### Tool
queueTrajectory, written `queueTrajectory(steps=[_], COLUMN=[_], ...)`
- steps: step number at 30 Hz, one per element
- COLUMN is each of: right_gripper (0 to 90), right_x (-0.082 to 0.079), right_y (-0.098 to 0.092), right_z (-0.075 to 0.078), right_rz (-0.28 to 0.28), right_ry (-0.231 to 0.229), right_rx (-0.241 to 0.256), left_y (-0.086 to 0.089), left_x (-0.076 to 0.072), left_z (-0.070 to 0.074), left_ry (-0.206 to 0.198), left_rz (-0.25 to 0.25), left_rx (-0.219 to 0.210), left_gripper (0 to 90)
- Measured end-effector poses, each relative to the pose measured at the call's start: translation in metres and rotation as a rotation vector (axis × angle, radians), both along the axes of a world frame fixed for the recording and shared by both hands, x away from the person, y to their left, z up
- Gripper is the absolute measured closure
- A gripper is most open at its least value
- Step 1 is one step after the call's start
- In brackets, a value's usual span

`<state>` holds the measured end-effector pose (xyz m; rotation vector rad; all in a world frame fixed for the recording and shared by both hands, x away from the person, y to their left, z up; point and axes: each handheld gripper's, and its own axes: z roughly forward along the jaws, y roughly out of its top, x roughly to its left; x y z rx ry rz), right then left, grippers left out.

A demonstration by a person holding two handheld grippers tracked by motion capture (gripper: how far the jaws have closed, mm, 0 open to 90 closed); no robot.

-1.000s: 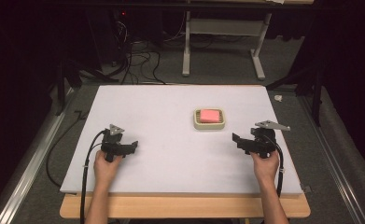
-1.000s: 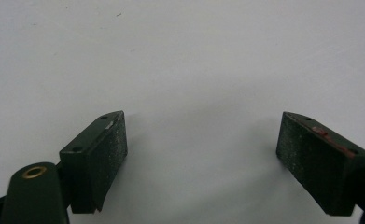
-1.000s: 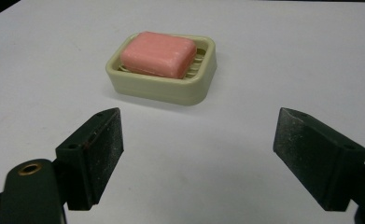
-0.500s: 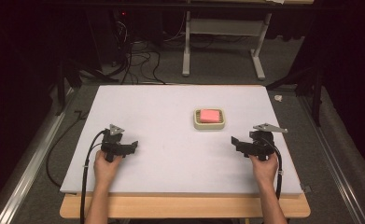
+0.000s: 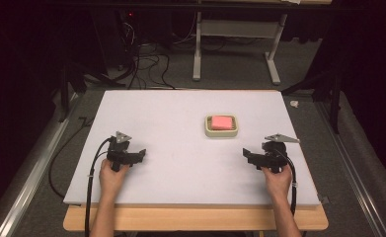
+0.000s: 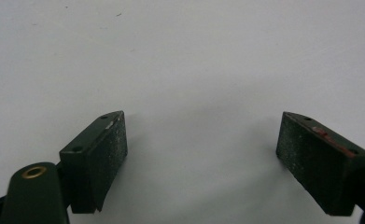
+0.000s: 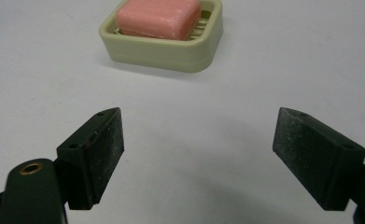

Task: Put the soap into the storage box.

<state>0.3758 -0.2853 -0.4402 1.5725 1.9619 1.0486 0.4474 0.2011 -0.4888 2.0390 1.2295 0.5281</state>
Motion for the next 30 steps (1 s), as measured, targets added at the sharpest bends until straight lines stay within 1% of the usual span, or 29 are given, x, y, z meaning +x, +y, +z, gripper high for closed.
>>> queueTrajectory(steps=[4,7,22,30], right_gripper=[17.7,17.8,17.8,17.9], right_x=[0.0,0.0,0.002,0.001], right_y=[0.002,0.004,0.009,0.01], right_z=[-0.004,-0.009,-0.025,-0.031], right_rz=[0.003,0.004,0.002,0.0], right_ry=[0.01,0.019,0.053,0.063], right_rx=[-0.009,-0.031,-0.071,-0.079], left_y=[0.0,0.0,0.0,0.0], left_x=[0.0,0.0,0.0,0.0], left_z=[0.0,0.0,0.0,0.0], left_ry=[0.0,0.0,0.0,0.0], left_rz=[0.0,0.0,0.0,0.0], left_rx=[0.0,0.0,0.0,0.0], left_gripper=[16.7,16.7,16.7,16.7])
